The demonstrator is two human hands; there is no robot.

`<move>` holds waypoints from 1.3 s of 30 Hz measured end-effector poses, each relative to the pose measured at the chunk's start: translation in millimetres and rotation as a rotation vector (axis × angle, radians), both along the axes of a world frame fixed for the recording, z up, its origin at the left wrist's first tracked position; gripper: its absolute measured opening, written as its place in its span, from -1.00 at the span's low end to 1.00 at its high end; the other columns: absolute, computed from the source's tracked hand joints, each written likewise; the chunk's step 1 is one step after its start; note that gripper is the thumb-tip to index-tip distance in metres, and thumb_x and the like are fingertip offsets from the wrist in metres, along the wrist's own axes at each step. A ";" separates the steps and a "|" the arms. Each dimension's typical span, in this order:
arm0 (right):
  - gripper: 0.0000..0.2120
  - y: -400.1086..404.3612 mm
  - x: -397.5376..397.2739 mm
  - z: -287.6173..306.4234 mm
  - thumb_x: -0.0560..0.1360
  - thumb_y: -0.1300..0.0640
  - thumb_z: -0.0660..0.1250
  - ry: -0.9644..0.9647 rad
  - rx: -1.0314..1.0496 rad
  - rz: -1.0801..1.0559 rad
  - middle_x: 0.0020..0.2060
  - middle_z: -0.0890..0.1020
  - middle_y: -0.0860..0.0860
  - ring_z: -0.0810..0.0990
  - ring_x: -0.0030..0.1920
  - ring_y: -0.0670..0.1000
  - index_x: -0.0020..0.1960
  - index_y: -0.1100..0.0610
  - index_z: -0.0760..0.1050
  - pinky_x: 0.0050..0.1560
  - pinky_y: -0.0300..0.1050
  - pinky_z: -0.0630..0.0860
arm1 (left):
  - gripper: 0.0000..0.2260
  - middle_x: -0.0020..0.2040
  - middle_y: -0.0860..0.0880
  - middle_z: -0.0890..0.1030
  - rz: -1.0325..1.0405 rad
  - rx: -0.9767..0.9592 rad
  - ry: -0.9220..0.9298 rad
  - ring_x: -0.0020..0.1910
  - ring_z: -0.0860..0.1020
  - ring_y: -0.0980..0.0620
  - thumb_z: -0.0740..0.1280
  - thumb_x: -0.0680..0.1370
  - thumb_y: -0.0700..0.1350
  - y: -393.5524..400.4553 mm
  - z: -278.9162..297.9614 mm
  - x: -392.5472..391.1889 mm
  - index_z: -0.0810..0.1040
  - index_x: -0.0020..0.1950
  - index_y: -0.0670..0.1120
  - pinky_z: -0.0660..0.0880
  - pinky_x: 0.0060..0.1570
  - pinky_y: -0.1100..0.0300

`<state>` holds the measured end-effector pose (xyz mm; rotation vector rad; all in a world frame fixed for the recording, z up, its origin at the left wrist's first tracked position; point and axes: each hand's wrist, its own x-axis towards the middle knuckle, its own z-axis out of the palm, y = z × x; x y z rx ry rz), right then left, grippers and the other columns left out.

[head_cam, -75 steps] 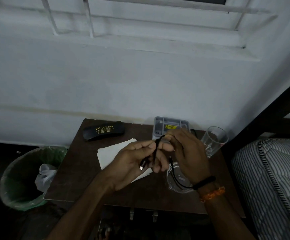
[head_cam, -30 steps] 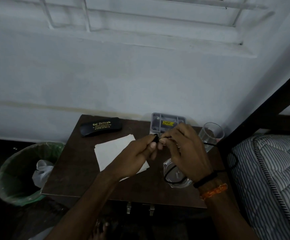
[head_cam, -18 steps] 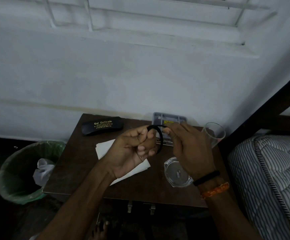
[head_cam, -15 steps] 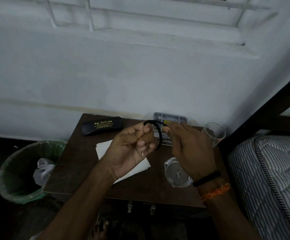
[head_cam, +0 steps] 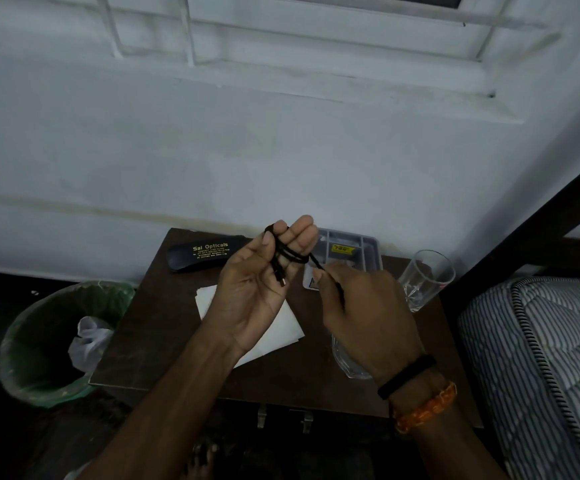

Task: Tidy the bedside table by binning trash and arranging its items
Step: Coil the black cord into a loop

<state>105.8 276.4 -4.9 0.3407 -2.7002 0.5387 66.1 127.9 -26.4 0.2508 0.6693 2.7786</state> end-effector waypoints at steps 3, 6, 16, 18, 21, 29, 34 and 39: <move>-0.64 -1.4 -1.2 -4.1 0.63 0.00 0.18 -0.155 0.017 0.029 -0.48 0.49 -0.07 0.43 -0.47 -0.12 -0.29 0.11 0.45 -0.35 -0.14 0.43 | -0.77 0.25 -0.28 0.58 0.065 -0.135 0.058 0.27 0.55 -0.20 0.12 0.61 -0.24 2.7 -3.1 -1.5 0.47 0.19 -0.27 0.48 0.29 0.03; -0.65 -5.0 3.6 0.2 0.64 0.00 0.13 -0.350 -0.046 0.055 -0.38 0.64 0.04 0.57 -0.42 -0.05 -0.16 0.15 0.55 -0.23 -0.12 0.57 | -0.77 0.20 -0.23 0.62 0.141 -0.342 0.136 0.23 0.59 -0.18 0.13 0.62 -0.26 6.6 -8.7 -1.5 0.47 0.21 -0.28 0.53 0.21 0.08; -0.88 16.0 4.6 13.3 0.49 0.11 0.34 -0.389 -0.083 0.144 -0.37 0.61 -0.11 0.56 -0.36 -0.16 -0.22 -0.01 0.55 -0.31 -0.24 0.45 | -0.88 -0.24 0.13 0.44 0.246 -1.562 0.983 -0.29 0.45 0.06 0.09 0.69 -0.10 -10.8 -29.3 9.1 0.27 -0.01 0.11 0.41 -0.26 -0.04; -0.91 25.2 2.4 18.8 0.47 0.12 0.39 -0.344 -0.142 0.134 -0.39 0.62 -0.13 0.58 -0.34 -0.16 -0.20 -0.02 0.57 -0.30 -0.26 0.45 | -0.83 -0.26 0.21 0.47 0.176 -1.519 0.958 -0.28 0.46 0.14 0.09 0.69 -0.11 -16.4 -26.1 9.2 0.31 -0.06 0.12 0.40 -0.24 0.12; -0.94 36.5 -2.2 24.9 0.48 0.12 0.44 -0.302 -0.294 0.152 -0.35 0.66 -0.09 0.62 -0.32 -0.14 -0.17 0.00 0.61 -0.25 -0.22 0.54 | -0.76 -0.27 0.10 0.55 -0.012 -1.275 0.727 -0.24 0.52 0.03 0.07 0.68 -0.13 -20.5 -21.9 11.2 0.50 -0.03 -0.11 0.45 -0.12 0.04; -0.84 49.2 -8.0 14.3 0.56 0.17 0.30 -0.524 -1.201 0.101 -0.38 0.55 0.10 0.44 -0.56 -0.06 -0.03 0.27 0.57 -0.58 -0.24 0.42 | -0.75 -0.42 -0.09 0.33 -0.313 -0.700 0.348 -0.38 0.32 -0.09 0.11 0.63 -0.14 -23.3 -7.3 12.9 0.50 -0.09 -0.23 0.46 -0.04 0.13; -0.69 42.1 -13.4 -4.2 0.62 0.02 0.21 -0.555 -1.057 -0.002 -0.46 0.50 0.12 0.25 -0.64 -0.11 -0.02 0.24 0.59 -0.64 -0.33 0.18 | -0.77 -0.42 -0.01 0.38 -0.326 -0.387 0.183 -0.33 0.48 0.05 0.11 0.63 -0.15 -23.5 -6.4 14.5 0.53 -0.09 -0.17 0.34 -0.04 0.09; -0.60 12.8 -3.5 -24.7 0.65 -0.03 0.13 -0.581 -0.699 0.029 -0.54 0.48 0.09 0.37 -0.56 -0.09 -0.20 0.16 0.57 -0.43 -0.23 0.33 | -0.78 -0.28 -0.05 0.53 -0.170 -0.219 0.087 -0.13 0.61 0.01 0.04 0.66 -0.24 -24.7 -6.3 8.0 0.48 0.06 -0.20 0.50 0.18 0.19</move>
